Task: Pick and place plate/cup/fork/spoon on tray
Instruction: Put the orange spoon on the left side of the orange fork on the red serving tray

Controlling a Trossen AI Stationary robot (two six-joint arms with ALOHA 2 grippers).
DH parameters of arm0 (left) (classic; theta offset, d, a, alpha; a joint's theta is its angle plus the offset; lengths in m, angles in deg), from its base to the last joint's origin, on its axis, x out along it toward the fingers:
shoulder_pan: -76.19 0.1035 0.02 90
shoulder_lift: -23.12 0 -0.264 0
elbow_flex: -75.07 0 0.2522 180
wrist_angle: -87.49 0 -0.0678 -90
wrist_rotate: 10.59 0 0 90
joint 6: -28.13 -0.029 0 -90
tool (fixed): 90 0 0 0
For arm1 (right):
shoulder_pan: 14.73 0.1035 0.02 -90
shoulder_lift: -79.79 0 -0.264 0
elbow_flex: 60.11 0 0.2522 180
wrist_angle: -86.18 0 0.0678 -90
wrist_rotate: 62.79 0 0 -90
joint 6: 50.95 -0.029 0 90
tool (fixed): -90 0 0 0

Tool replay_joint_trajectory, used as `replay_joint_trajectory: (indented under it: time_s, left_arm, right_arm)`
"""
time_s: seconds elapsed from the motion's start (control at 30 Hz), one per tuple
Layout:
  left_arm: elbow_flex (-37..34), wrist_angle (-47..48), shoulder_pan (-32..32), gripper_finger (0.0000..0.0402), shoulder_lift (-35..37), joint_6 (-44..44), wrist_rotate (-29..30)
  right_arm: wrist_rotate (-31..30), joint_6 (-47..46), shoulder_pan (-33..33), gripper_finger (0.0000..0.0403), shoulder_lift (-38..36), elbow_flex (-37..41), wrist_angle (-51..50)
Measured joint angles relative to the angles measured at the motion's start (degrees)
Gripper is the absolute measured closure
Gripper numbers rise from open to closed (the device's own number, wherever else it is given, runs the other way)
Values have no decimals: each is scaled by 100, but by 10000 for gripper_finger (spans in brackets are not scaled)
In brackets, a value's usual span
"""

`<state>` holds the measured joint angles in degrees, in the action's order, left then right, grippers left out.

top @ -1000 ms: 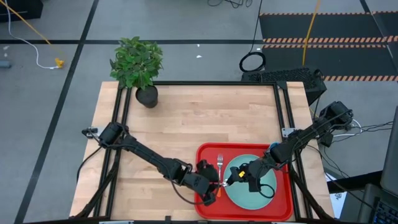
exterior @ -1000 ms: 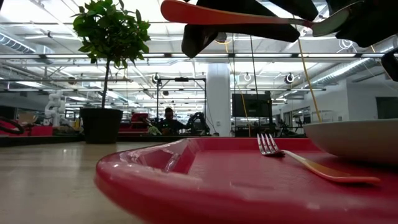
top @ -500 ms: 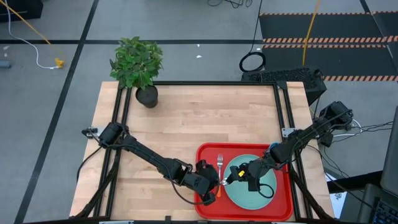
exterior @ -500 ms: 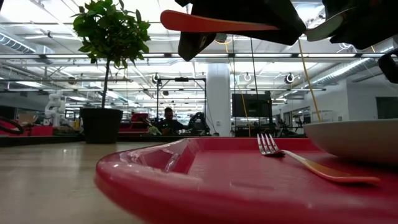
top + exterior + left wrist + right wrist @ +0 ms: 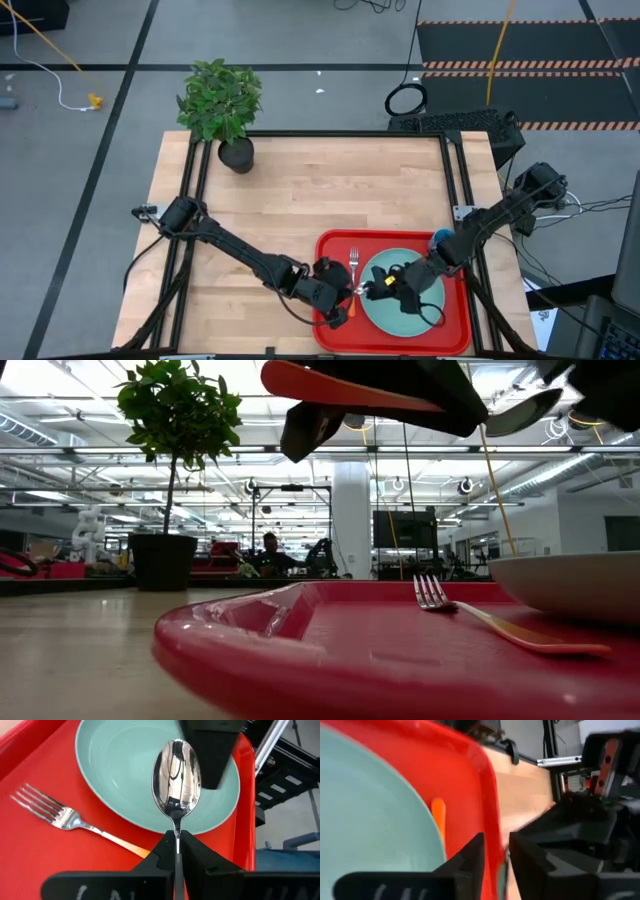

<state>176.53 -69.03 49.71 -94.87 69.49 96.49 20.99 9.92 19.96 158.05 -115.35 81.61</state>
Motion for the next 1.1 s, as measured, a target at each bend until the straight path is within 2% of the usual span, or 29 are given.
replay_joint_trajectory:
  time_s: [0.1,0.3,0.37,0.47,0.6,0.73,0.87,1.1]
  left_arm:
    - [0,3,-39,386,0,306,7]
    - [112,121,-219,386,0,826,236]
    - [301,265,-306,386,0,886,392]
    - [676,675,-444,385,2,1062,836]
    - [1166,1294,-642,385,17,1539,1731]
    - [1232,1502,-781,385,20,2062,2493]
    - [1226,1580,-735,385,-193,2536,2799]
    - [1224,1672,-354,385,-725,3334,2693]
  right_arm:
    - [-281,-474,261,303,0,0,124]
    - [-2108,-1160,962,271,-18,0,765]
    - [-2366,-1232,1151,266,-98,0,792]
    - [-2389,-1697,1361,265,-231,-1,669]
    - [-2398,-2943,1505,275,-458,-2,562]
    - [-2402,-4163,1538,290,-706,-2,204]
    - [-2405,-5076,1567,305,-1028,0,-371]
    - [-2406,-6025,1568,327,-1667,0,-1133]
